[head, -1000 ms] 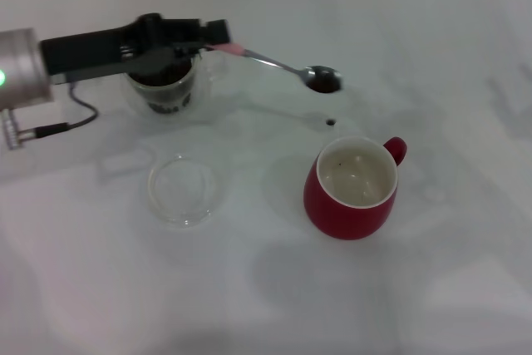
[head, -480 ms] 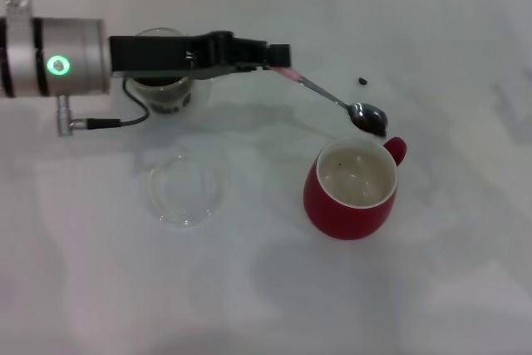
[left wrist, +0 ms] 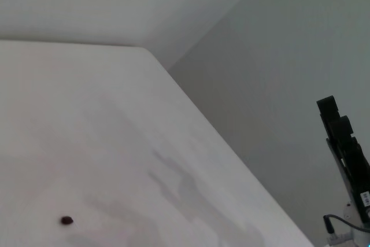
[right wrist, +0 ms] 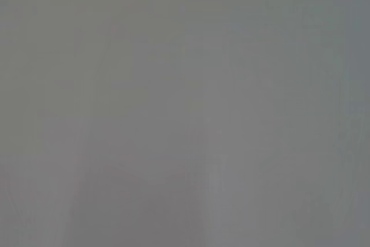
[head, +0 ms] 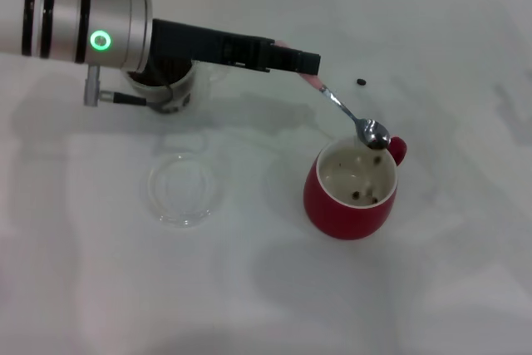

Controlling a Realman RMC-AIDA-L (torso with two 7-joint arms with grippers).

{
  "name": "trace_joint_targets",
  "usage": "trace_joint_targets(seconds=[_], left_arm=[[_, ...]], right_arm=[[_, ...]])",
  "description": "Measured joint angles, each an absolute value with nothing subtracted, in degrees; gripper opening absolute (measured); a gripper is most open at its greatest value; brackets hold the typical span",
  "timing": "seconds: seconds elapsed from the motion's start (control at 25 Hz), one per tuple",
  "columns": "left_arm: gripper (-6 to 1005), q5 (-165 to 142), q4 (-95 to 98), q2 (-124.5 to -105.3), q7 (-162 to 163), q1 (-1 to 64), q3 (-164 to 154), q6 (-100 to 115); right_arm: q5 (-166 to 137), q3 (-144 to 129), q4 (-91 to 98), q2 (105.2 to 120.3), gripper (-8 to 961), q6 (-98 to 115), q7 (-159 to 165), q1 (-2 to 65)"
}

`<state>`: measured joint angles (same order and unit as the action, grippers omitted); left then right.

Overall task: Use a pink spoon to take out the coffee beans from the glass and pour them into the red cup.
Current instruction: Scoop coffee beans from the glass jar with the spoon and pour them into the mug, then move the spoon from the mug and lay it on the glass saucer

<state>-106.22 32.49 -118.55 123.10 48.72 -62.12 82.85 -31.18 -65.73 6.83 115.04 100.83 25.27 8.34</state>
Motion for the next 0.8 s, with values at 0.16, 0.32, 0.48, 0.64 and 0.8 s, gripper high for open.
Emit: trace_joint_targets(seconds=[0.16,0.32,0.48,0.64,0.8], left_arm=[[138,-107.4,35.7,-118.57,124.9,48.8,-62.8,82.4],[138,-110.0,41.8,-118.62,127.9,48.8,-64.7,82.2],[137,-111.2,45.6,-118.62,130.1,48.8,-67.5,82.3],[137,-111.1,46.8,-118.71,130.7,48.7,-68.9,82.6],[137,-110.3,48.9,-118.57,130.9,46.6,-68.4,82.8]], right_arm=[[-30.9,-65.6,6.6,114.93,599,100.8,25.2,8.1],[-30.7,-65.6,6.6,114.85,599,100.4,25.2,8.0],[-30.7,-65.6,6.6,114.86,599,99.8,25.2,8.3],[-30.7,-65.6,6.6,114.86,598,99.2,25.2,8.4],[-30.5,-65.5,6.6,114.86,598,98.9,25.2,8.4]])
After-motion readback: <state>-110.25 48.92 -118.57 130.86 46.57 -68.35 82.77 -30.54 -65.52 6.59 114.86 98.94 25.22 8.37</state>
